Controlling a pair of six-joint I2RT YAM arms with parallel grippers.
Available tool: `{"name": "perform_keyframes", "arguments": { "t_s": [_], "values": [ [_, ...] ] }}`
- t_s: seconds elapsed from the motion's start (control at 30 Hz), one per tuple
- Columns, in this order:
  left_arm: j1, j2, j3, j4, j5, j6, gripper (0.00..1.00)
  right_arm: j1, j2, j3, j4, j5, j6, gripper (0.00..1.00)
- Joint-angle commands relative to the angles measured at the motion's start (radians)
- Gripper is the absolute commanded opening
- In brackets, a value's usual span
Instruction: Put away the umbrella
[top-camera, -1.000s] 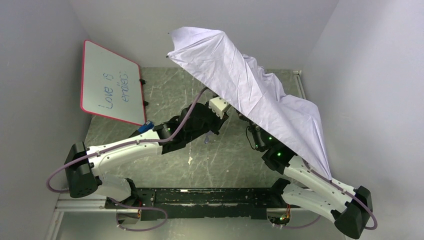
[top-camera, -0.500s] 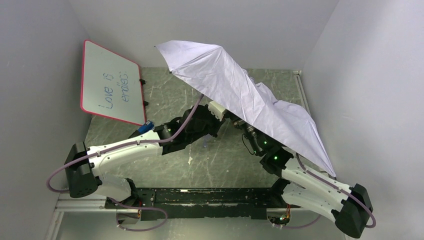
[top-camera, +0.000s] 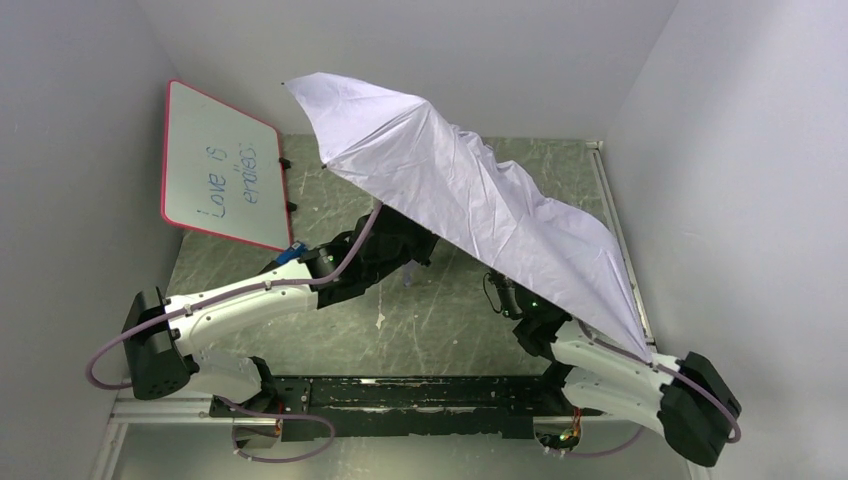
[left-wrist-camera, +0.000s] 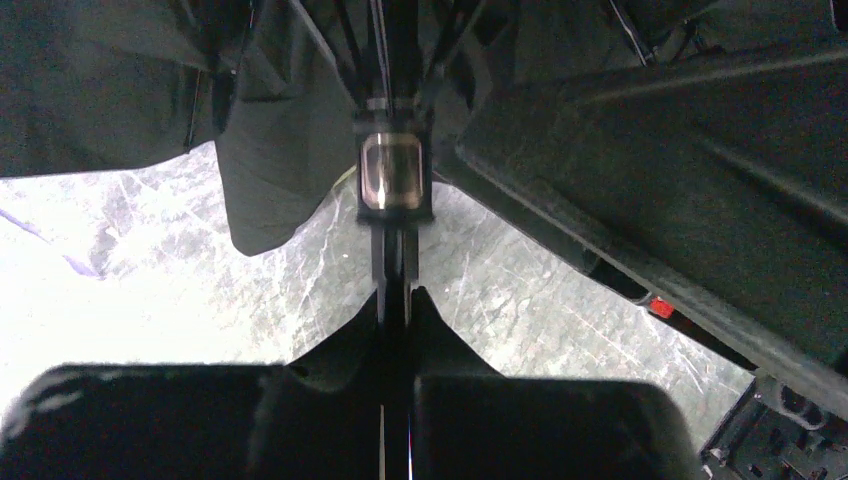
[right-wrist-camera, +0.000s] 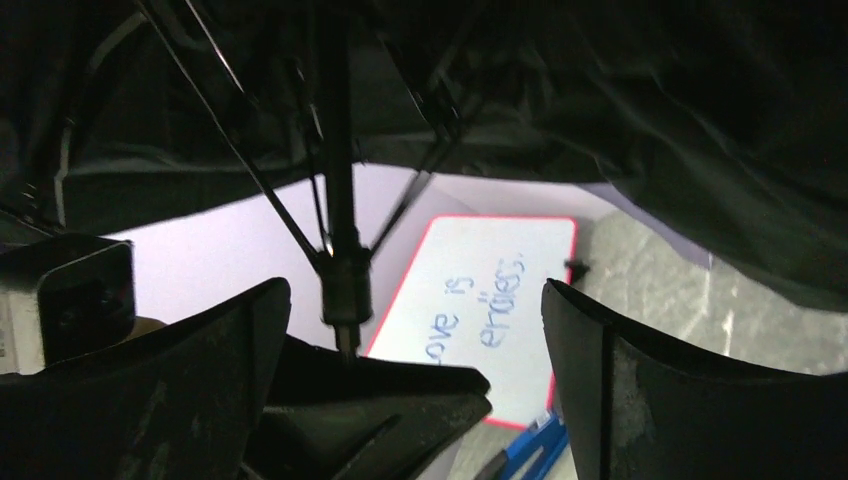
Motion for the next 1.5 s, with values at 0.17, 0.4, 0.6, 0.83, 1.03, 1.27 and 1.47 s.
{"name": "perform_keyframes", "arguments": {
  "t_s": [0.17,0.4,0.6,0.83,1.03,1.27,1.47],
  "values": [
    [0.002,-0.034,0.009,0.100,-0.015,-0.002,0.05,0.003,0.247,0.000,0.715,-0.050,-0.191,1.00],
    [0.001,-0.035,0.009,0.099,-0.012,0.001,0.05,0.003,0.301,0.075,0.643,-0.011,-0.169,1.00],
    [0.001,-0.031,0.008,0.100,0.000,0.000,0.05,0.001,0.323,0.169,0.524,0.009,-0.159,1.00],
    [0.002,-0.033,0.006,0.101,0.004,0.004,0.05,-0.008,0.340,0.229,0.390,0.040,-0.098,0.94],
    [0.001,-0.031,0.007,0.100,0.009,0.004,0.05,-0.025,0.367,0.235,0.407,0.019,-0.050,0.66],
    [0.001,-0.034,0.007,0.101,0.005,0.010,0.05,-0.030,0.376,0.223,0.406,0.005,-0.028,0.37],
    [0.001,-0.032,0.007,0.102,0.009,0.010,0.05,-0.030,0.374,0.211,0.400,0.000,-0.015,0.14]
  ]
}}
